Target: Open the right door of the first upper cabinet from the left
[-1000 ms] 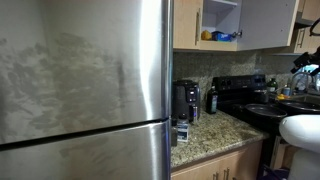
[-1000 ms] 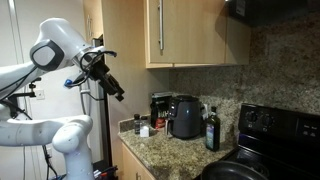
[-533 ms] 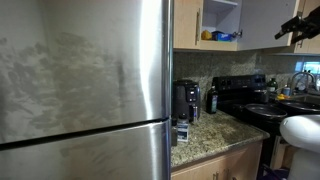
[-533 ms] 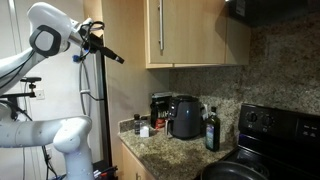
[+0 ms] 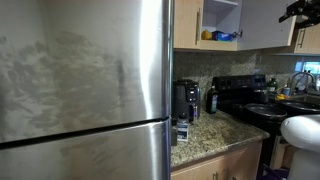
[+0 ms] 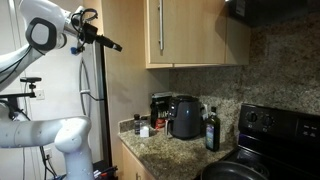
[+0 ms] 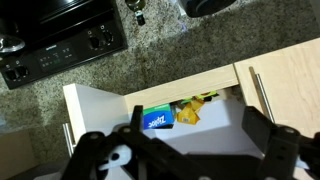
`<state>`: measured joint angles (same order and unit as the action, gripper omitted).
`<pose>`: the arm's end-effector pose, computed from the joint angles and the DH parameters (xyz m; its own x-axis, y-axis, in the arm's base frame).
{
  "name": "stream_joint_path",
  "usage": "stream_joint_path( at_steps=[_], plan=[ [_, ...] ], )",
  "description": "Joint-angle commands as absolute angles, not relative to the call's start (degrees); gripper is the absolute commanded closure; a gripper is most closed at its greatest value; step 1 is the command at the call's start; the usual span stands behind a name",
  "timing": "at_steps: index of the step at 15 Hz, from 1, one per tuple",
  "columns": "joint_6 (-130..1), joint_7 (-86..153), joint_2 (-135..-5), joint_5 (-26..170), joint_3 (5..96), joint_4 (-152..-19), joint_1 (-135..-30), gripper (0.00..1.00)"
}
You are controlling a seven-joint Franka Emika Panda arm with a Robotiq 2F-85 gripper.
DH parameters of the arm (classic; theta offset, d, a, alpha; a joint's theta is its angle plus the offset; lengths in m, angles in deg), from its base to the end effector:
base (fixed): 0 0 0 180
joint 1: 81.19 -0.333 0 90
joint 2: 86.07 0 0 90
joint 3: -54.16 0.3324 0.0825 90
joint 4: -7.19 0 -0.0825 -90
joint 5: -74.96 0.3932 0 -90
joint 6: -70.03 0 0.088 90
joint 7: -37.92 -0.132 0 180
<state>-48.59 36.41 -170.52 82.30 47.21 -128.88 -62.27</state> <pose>0.0696 -0.0728 0.7837 0.3069 -0.3181 0.8970 -0.2597 -0.9347 -0.2426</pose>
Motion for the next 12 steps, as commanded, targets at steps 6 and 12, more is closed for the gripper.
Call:
stream_joint_path(
  at_steps=[6, 12],
  plan=[
    [-70.4, 17.7, -147.3, 82.0, 49.4, -115.4, -60.4, 0.0],
    [-74.6, 12.8, -141.3, 82.1, 48.9, -111.3, -60.7, 0.0]
  ],
)
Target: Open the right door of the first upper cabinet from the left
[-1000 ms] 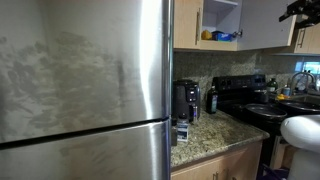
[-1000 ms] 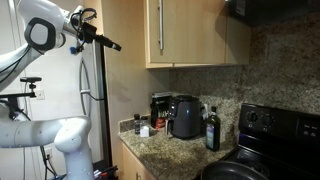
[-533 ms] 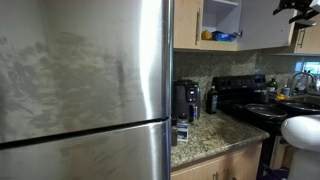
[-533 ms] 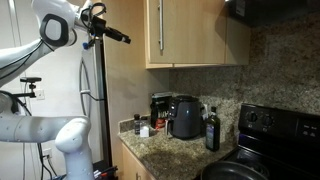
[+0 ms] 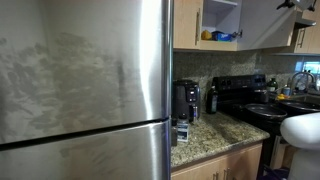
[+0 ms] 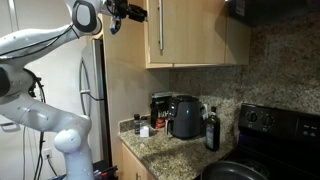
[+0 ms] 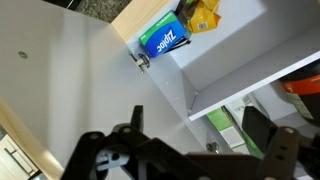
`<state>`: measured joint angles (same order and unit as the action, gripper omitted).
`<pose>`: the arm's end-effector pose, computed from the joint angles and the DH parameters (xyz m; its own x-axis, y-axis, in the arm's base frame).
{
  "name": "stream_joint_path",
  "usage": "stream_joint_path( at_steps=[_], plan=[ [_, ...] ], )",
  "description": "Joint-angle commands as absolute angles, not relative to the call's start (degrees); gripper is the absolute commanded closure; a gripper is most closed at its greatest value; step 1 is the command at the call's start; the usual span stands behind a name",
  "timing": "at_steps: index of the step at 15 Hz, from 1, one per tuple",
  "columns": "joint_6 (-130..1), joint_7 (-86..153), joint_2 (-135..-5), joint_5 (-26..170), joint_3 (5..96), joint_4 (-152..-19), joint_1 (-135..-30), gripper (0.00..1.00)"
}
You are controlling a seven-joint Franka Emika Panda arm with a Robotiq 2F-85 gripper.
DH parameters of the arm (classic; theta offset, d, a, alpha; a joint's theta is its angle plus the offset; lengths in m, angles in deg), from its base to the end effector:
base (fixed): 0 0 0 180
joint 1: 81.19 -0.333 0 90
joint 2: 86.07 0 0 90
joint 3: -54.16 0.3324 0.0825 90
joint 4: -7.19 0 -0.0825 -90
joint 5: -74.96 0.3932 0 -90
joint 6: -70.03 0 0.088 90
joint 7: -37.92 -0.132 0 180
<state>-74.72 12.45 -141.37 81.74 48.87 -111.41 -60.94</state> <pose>0.1967 -0.1314 0.9058 -0.0798 -0.5932 0.8011 -0.3380 -0.7400 -0.5816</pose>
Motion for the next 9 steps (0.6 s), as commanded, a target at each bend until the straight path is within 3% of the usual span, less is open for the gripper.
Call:
stream_joint_path(
  at_steps=[1, 9],
  plan=[
    [-74.7, 12.4, -140.3, 82.1, 48.9, -110.4, -60.7, 0.0],
    [-81.1, 6.0, -131.8, 82.5, 48.1, -107.2, -56.0, 0.0]
  ],
)
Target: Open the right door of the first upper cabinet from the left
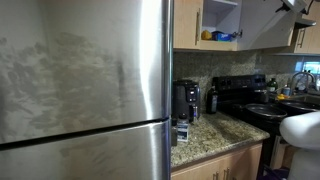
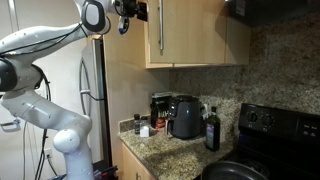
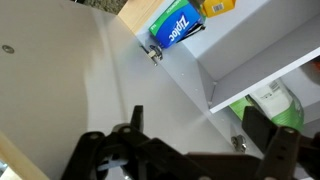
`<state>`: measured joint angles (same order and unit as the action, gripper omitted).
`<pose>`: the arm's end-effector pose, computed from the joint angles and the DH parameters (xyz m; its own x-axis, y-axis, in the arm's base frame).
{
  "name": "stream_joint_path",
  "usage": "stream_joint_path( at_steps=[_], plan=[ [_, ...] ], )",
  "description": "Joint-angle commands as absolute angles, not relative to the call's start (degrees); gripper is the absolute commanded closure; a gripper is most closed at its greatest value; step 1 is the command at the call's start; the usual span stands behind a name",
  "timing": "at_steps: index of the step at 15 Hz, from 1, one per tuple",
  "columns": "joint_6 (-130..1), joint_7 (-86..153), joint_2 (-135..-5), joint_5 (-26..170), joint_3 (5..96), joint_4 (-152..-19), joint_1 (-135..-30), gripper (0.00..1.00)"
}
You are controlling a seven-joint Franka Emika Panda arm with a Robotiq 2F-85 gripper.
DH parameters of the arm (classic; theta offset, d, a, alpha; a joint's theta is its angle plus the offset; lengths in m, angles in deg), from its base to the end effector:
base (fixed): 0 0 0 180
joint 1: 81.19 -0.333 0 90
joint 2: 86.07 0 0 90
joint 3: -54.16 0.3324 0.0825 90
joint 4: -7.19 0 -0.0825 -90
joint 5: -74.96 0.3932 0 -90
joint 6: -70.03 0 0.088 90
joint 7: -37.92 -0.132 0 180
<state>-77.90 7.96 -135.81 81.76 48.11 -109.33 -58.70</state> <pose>0.2247 -0.1637 0.9056 -0.1428 -0.6492 0.7471 -0.3733 -0.6637 -0.6481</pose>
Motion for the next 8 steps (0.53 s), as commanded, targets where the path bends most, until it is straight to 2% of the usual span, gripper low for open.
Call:
stream_joint_path(
  at_steps=[1, 8],
  plan=[
    [-82.7, 4.9, -130.8, 82.6, 48.1, -107.1, -55.3, 0.0],
    [-85.0, -4.7, -125.4, 83.7, 42.5, -104.4, -49.4, 0.0]
  ],
)
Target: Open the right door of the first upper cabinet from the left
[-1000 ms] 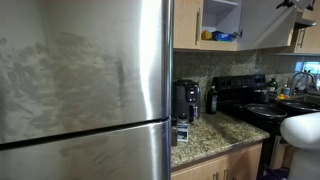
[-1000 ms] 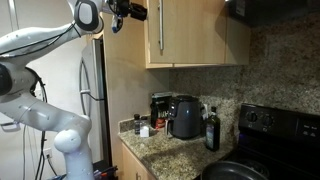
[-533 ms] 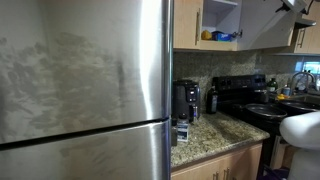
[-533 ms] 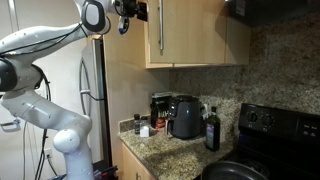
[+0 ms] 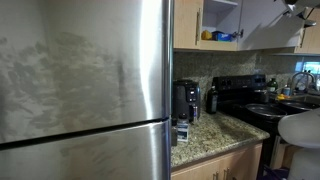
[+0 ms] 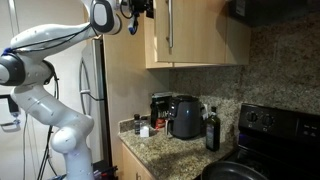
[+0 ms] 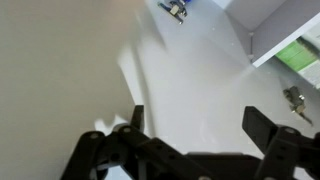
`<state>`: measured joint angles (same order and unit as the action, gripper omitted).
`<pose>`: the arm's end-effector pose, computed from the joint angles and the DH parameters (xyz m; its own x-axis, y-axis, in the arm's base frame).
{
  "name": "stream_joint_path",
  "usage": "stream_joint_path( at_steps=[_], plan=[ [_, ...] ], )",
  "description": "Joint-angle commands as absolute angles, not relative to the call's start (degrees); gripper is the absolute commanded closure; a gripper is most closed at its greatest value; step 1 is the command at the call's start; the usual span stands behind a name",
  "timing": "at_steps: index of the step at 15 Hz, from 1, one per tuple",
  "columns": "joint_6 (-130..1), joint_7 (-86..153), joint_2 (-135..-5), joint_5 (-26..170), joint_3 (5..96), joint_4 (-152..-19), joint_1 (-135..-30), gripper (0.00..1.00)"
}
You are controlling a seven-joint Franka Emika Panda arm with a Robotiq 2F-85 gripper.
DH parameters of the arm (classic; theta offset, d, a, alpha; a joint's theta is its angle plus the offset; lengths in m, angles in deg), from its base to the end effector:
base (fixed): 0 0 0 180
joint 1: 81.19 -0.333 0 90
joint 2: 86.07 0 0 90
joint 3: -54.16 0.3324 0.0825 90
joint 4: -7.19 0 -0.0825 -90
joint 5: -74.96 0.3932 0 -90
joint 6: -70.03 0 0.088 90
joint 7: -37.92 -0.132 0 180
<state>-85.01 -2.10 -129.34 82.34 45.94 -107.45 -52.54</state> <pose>0.2315 -0.2321 0.9034 -0.3535 -0.7157 0.6023 -0.3837 -0.4763 -0.7911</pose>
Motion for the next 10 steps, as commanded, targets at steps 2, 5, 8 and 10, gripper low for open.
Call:
stream_joint_path(
  at_steps=[2, 5, 8, 10],
  plan=[
    [-84.1, -6.2, -123.1, 84.9, 38.3, -102.7, -49.4, 0.0],
    [-80.9, -8.3, -119.7, 87.2, 33.5, -100.9, -50.0, 0.0],
    [-73.1, -4.6, -127.5, 90.3, 35.0, -107.9, -56.2, 0.0],
    [-69.7, -5.3, -131.3, 91.0, 37.2, -112.7, -57.4, 0.0]
  ],
)
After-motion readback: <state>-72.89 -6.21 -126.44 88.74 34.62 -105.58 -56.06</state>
